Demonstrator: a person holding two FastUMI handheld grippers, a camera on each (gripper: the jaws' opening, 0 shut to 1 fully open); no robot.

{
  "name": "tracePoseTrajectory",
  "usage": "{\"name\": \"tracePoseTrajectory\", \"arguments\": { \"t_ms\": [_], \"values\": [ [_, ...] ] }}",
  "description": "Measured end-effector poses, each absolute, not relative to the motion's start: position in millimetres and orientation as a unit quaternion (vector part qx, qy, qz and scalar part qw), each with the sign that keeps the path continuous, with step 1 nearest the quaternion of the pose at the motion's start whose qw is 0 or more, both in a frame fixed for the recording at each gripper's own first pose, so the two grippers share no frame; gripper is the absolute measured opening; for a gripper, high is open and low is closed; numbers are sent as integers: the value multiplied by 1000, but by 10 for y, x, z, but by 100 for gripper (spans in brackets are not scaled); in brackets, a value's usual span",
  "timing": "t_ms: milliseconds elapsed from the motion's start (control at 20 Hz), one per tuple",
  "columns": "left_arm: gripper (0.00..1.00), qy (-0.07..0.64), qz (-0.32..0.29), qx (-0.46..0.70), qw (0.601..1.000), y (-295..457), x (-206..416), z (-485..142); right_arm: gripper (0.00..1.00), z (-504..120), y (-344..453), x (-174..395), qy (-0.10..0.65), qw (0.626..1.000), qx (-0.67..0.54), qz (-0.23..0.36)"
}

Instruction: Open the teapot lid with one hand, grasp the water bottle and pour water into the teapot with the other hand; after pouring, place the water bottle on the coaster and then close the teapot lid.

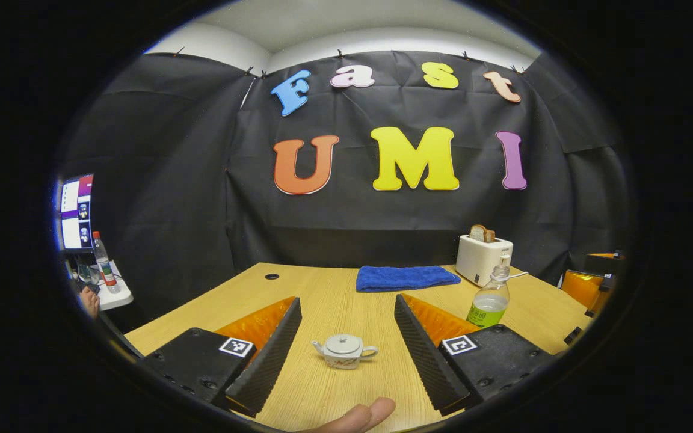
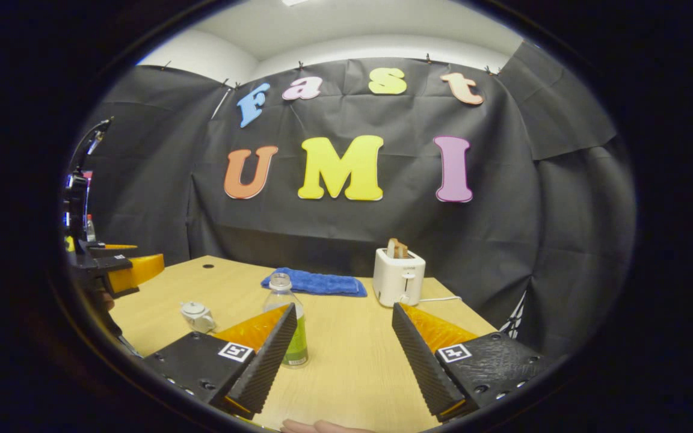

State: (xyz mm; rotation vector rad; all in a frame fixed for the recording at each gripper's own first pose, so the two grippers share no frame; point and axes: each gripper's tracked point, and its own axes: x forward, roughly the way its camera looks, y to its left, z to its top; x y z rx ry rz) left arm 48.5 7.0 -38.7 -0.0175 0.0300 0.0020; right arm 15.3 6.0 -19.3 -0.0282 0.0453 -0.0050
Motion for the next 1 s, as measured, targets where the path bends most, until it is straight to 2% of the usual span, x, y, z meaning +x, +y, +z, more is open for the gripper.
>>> {"name": "tracePoseTrajectory", "arguments": {
  "t_ms": [200,400,700,800,950,1000],
  "values": [
    [98,13,7,9,1000,153,792,-647,97,-246,56,191,28,999,-20,-7],
    [98,54,22,7,998,214,1071,-1093,95,-281,78,221,34,999,-20,-5],
    [98,77,2,-14,997,195,1226,-1336,95,-351,92,261,42,999,-20,-6],
    [91,78,-7,-13,997,162,1248,-1356,95,-396,119,290,49,999,-20,-4],
    [72,83,-11,-9,996,124,1309,-1420,95,-442,160,296,57,998,-24,0],
    [70,85,-15,-11,996,106,1313,-1446,95,-434,163,298,56,998,-27,-1]
  ]
}}
